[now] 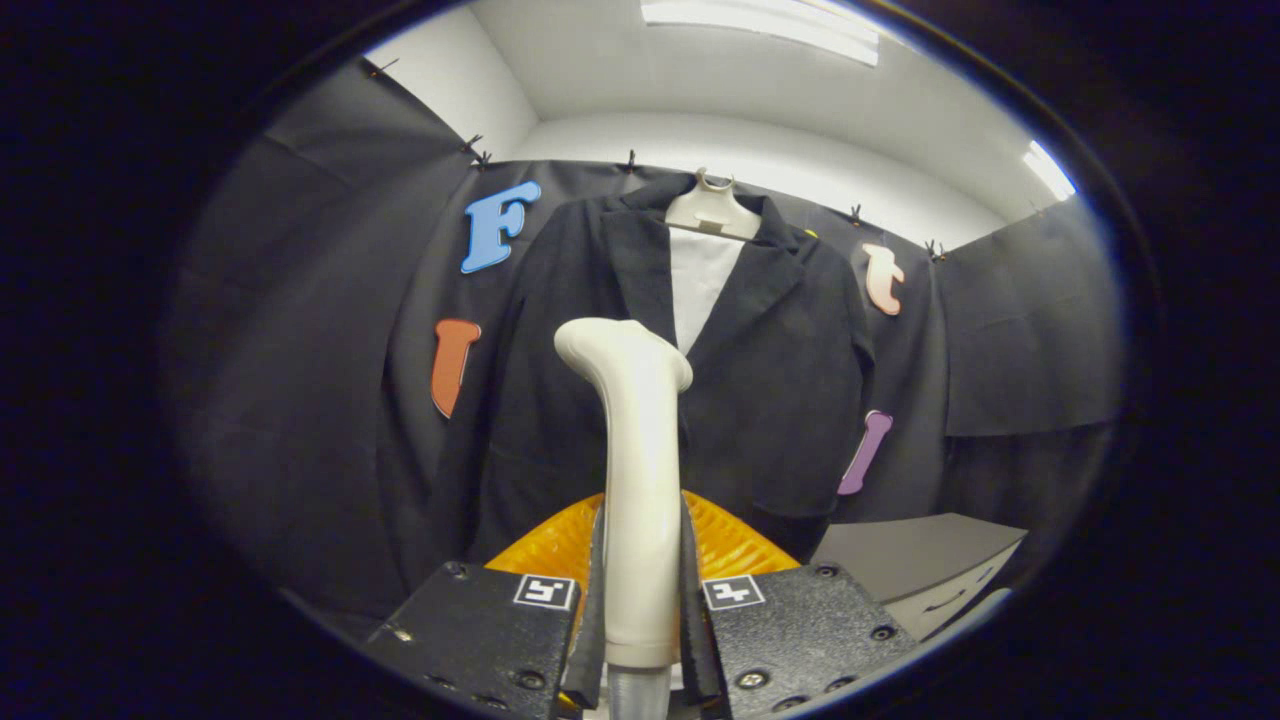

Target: Iron the clothes twice with a garment steamer, once on the left side and once on the right side.

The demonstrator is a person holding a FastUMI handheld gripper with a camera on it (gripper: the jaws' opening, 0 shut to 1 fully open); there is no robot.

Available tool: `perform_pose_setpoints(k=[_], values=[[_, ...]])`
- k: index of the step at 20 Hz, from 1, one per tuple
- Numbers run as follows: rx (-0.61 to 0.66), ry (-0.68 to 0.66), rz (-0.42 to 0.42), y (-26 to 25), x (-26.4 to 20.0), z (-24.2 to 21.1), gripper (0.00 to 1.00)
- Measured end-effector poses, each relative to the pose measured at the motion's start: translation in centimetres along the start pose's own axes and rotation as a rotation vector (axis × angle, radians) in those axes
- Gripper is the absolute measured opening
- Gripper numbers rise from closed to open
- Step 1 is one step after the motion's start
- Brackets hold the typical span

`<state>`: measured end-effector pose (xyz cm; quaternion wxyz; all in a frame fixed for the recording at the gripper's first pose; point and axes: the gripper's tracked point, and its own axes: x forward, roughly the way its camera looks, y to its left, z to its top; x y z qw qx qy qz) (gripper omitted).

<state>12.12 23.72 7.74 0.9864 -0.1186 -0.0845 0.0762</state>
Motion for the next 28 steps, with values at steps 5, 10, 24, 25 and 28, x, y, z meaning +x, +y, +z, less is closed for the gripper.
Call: perform_pose_setpoints(k=[5, 10, 24, 25, 28], values=[[-0.024, 0.025, 0.006, 0.5, -1.9, -2.6, 0.33], [-0.043, 0.088, 0.028, 0.7, -2.3, -5.3, 0.33], [-0.101, 0.186, 0.067, 0.9, -3.0, -8.8, 0.33], [-0.110, 0.191, 0.070, 0.9, -3.1, -9.1, 0.33], [-0.129, 0.222, 0.099, 1.3, -2.8, -9.6, 0.33]])
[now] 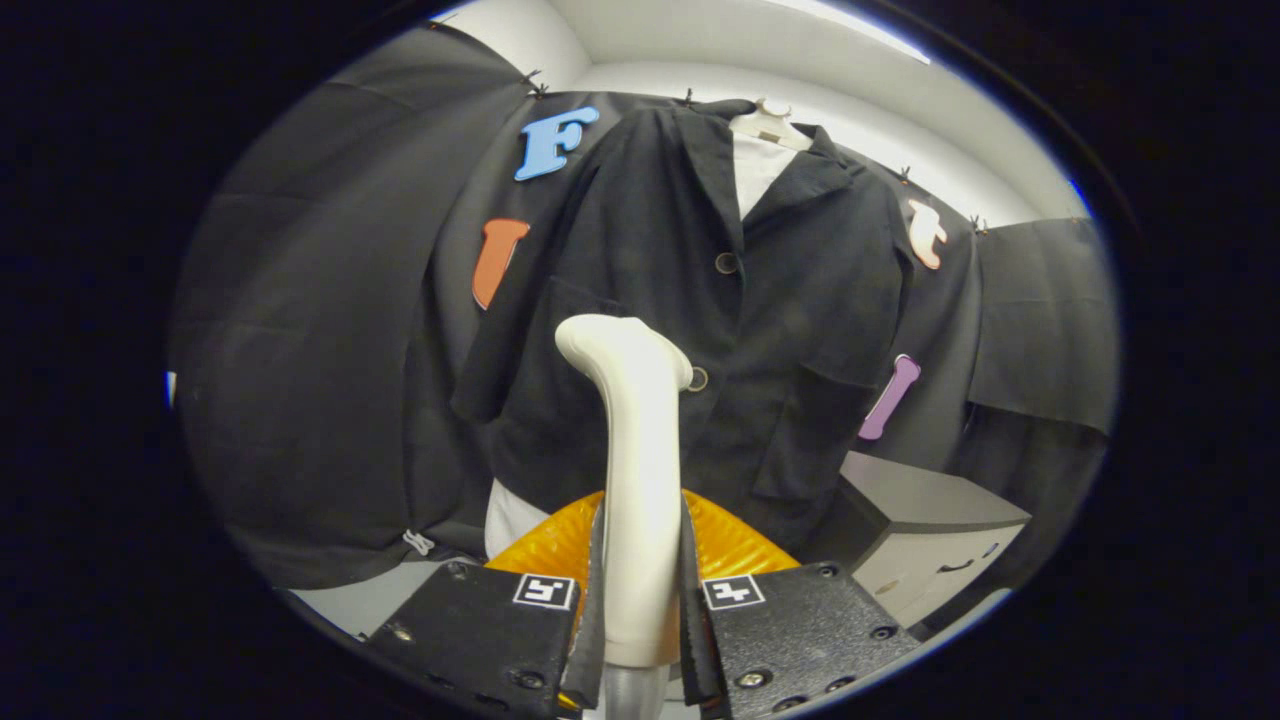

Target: Iron the clothes twice with a garment steamer, once on the left side and once on the right side.

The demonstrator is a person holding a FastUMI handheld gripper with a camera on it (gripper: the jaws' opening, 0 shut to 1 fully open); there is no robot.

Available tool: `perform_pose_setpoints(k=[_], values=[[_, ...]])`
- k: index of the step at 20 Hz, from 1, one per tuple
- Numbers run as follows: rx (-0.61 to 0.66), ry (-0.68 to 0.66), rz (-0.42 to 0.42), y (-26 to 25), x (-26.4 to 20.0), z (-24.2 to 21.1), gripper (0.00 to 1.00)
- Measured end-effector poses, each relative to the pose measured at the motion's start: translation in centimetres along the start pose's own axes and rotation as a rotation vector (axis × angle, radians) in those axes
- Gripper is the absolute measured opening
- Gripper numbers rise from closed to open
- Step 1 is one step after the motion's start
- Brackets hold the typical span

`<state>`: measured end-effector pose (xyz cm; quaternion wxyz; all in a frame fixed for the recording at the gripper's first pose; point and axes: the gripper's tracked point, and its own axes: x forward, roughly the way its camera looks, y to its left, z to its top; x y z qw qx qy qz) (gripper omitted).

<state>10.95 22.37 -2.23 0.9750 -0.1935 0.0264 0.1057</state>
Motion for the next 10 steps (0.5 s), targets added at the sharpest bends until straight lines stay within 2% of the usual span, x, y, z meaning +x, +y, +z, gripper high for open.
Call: perform_pose_setpoints(k=[10], values=[[-0.040, 0.133, 0.020, 0.05, 0.67, -1.02, 0.33]])
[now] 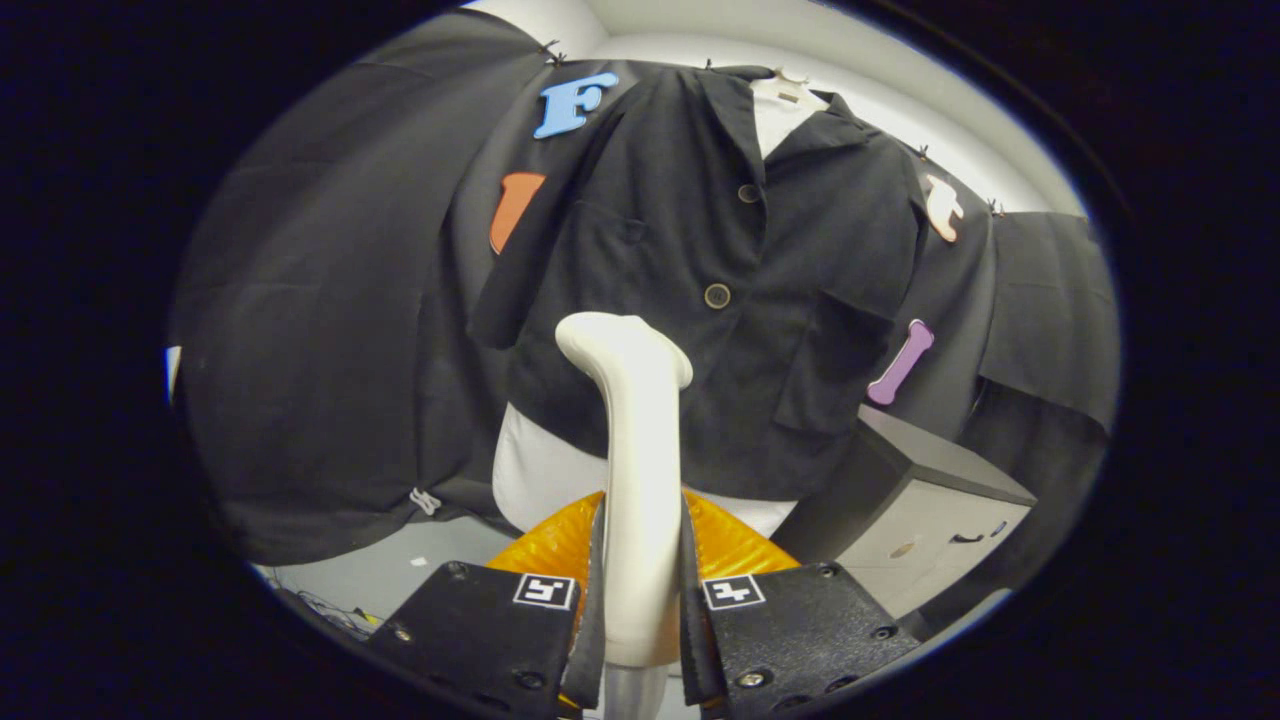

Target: Iron the clothes twice with a garment steamer, once on the left side and once on the right side.

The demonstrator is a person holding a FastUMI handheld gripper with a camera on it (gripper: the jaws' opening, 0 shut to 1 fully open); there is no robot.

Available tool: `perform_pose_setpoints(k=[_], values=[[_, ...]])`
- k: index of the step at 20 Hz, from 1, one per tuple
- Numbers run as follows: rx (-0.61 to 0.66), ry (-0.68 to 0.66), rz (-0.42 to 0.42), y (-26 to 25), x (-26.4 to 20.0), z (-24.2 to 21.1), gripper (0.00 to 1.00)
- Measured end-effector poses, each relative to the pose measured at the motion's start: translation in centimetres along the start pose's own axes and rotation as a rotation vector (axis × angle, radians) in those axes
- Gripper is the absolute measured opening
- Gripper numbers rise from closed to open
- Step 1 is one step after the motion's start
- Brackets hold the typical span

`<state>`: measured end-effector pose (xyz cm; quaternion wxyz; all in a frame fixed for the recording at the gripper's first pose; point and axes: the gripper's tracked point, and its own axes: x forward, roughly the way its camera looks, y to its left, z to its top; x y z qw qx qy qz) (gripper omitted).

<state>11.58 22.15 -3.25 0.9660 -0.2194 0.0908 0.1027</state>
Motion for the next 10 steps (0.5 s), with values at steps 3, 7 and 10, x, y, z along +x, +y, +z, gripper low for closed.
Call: perform_pose_setpoints(k=[3, 7, 10], values=[[-0.014, 0.022, 0.001, 0.1, 0.2, 0.1, 0.33], [-0.022, 0.056, 0.010, 0.1, 0.5, -0.6, 0.33], [-0.036, 0.094, 0.001, 0.0, 0.9, -1.3, 0.33]])
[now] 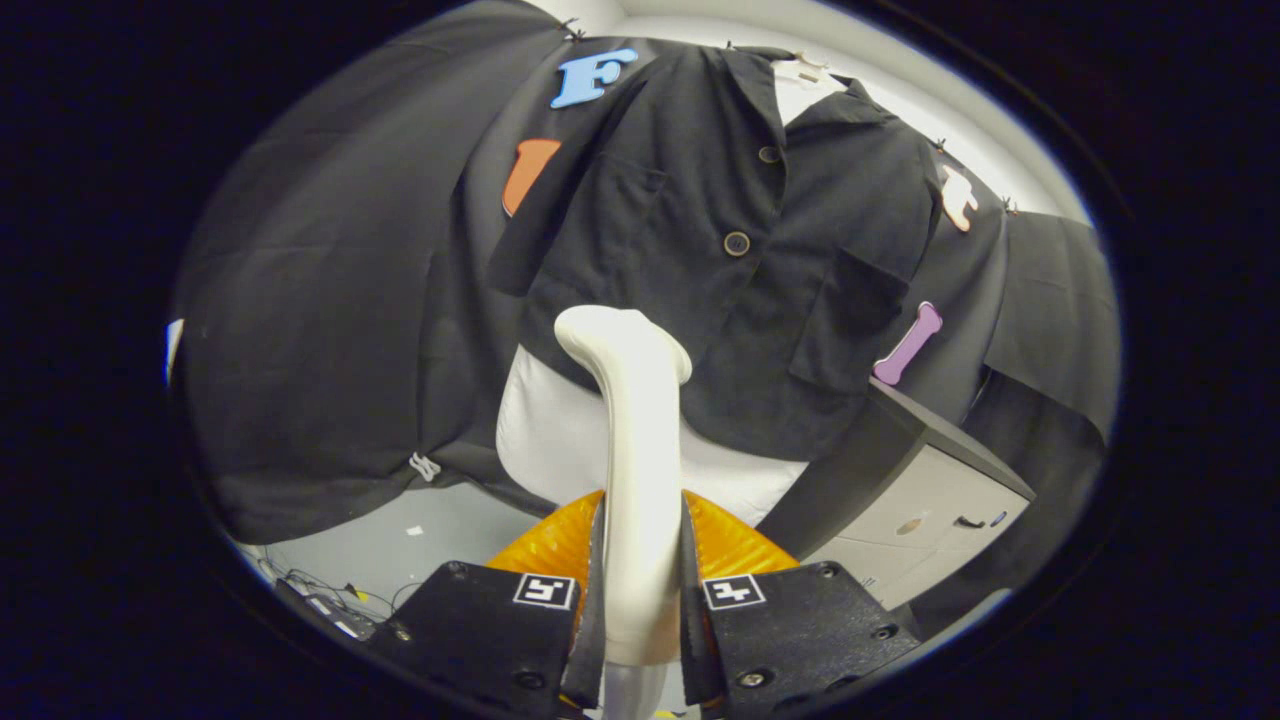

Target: Iron the clothes twice with a garment steamer, once on the left side and once on the right side.

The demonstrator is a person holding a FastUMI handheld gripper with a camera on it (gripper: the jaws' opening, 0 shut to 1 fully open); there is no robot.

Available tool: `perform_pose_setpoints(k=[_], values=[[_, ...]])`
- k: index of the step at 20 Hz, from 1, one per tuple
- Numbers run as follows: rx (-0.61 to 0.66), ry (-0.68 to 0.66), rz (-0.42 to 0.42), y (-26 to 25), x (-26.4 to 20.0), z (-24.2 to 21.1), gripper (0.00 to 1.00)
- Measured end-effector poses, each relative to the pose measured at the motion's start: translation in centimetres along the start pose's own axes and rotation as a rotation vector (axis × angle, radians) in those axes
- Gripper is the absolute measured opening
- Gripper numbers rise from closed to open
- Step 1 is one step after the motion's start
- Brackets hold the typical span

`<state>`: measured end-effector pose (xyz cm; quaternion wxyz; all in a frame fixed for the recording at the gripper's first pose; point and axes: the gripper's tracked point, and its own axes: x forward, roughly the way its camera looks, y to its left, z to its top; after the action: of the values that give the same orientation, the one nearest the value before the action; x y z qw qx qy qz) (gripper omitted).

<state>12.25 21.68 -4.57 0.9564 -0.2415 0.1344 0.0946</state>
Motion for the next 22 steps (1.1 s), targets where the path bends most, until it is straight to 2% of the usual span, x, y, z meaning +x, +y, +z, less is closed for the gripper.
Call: perform_pose_setpoints(k=[5, 9, 22], values=[[0.025, 0.013, 0.032, -0.3, -0.8, -0.4, 0.33], [0.049, 0.002, 0.056, -3.5, -2.6, -1.3, 0.33], [0.176, 0.048, -0.016, -20.9, -8.7, -6.6, 0.33]])
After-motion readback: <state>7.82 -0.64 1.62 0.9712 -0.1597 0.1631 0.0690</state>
